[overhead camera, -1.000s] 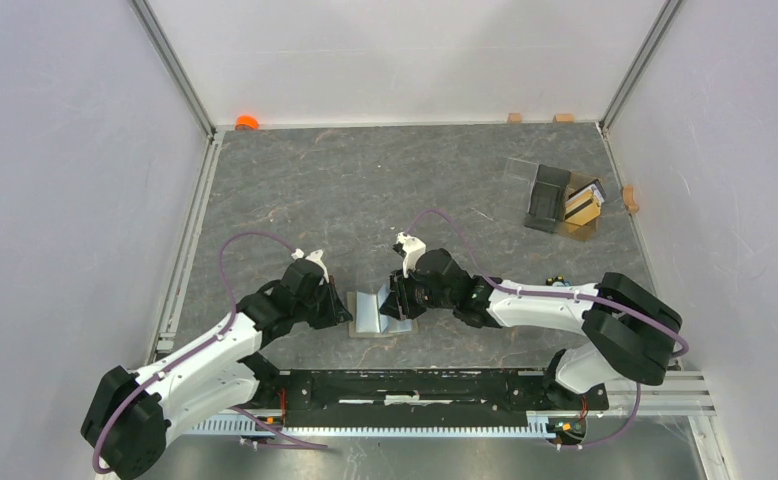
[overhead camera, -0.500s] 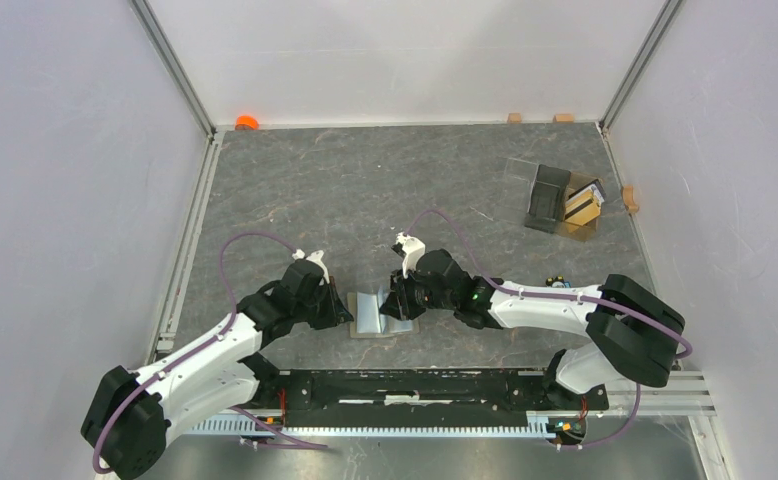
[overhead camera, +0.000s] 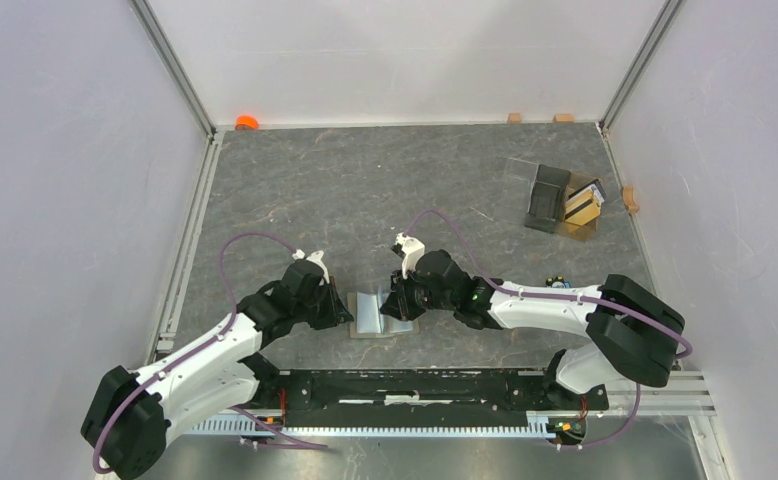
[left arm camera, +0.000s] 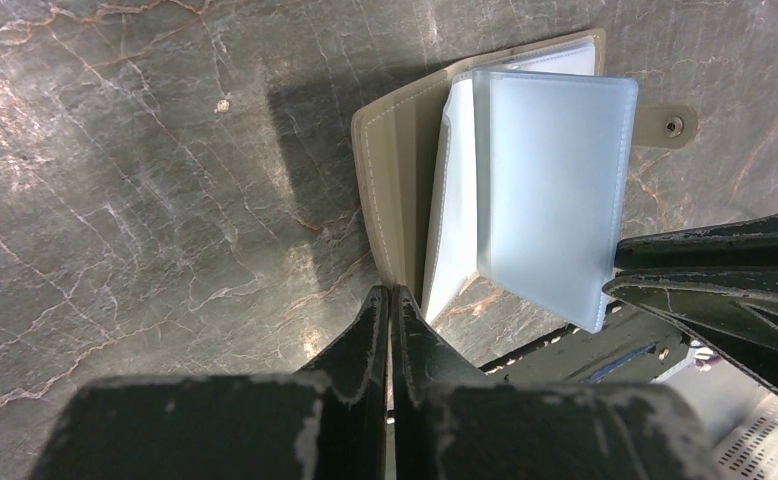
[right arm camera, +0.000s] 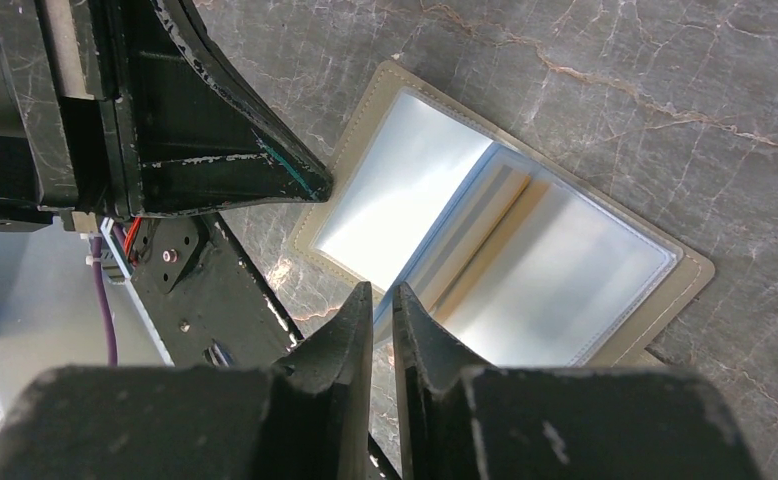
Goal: Put the credit cards into the card holder
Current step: Turn over the card holder at the center of the board.
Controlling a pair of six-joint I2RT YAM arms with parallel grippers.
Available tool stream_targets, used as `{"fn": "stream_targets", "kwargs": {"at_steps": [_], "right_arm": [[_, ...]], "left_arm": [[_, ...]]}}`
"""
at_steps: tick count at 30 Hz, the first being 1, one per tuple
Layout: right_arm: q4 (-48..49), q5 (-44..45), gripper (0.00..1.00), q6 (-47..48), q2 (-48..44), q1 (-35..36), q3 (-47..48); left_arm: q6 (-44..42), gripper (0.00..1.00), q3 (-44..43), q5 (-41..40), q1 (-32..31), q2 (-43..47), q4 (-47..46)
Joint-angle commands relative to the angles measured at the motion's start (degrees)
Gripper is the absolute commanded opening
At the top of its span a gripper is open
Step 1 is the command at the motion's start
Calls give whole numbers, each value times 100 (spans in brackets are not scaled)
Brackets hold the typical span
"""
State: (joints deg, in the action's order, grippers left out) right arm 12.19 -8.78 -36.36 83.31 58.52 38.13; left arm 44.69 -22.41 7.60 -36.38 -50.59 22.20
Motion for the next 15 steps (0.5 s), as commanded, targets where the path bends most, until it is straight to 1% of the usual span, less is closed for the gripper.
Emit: {"fn": "stream_targets", "kwargs": {"at_steps": [1, 10, 15], "right_arm": [[172, 70, 17, 29, -85, 54, 133], [275, 2, 15, 5, -33, 63, 98], [277, 32, 11, 17, 54, 61, 89]], "left_arm": [[-118, 2, 24, 31, -1, 28, -145], [-120, 2, 27, 30, -1, 31, -145], [-118, 2, 30, 26, -1, 47, -145]]}}
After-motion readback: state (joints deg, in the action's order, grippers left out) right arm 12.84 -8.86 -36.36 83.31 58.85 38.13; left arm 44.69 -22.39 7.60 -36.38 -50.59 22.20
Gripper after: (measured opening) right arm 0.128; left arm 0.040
